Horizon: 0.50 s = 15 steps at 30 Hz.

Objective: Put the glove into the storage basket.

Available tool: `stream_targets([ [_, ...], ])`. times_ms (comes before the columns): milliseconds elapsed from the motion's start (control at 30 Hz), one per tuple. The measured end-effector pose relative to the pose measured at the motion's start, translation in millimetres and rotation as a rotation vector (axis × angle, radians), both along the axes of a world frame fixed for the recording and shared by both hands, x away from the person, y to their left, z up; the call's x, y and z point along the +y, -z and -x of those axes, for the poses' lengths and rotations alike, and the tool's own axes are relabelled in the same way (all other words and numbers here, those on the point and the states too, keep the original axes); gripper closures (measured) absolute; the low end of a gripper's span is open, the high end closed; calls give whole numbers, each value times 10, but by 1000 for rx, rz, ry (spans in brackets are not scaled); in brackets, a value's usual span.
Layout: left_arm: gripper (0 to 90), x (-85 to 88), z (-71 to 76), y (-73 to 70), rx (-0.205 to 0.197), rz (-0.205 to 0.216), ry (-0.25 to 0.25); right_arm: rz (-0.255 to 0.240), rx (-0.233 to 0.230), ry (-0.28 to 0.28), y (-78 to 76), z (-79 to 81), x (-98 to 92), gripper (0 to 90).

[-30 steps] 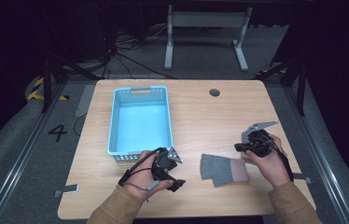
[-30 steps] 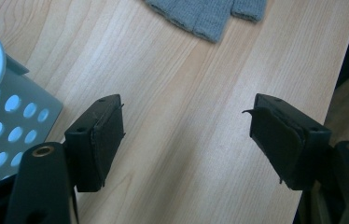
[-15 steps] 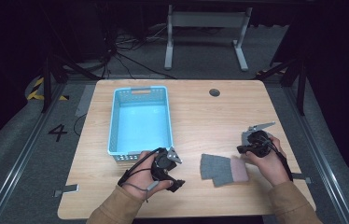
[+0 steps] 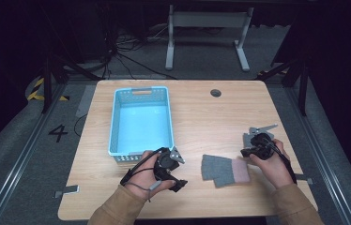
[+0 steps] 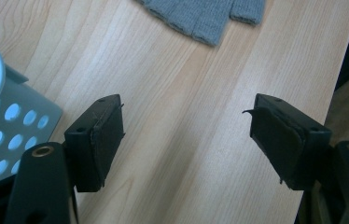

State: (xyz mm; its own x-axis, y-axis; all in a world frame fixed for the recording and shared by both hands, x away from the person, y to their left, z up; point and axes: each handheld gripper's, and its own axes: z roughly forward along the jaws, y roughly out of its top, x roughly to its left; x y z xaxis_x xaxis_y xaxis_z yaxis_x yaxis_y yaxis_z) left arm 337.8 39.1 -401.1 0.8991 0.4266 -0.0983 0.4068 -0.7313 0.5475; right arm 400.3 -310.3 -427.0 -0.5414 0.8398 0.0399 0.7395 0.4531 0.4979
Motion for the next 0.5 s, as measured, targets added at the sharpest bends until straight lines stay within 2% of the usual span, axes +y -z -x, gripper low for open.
stream_targets([
  [33, 266, -23, -9, -4, -2, 0, 7, 3, 13, 5, 6, 19, -32, 900],
  [500, 266, -162, -68, -15, -5, -1, 53, 21, 42, 57, 24, 135, -245, 900],
])
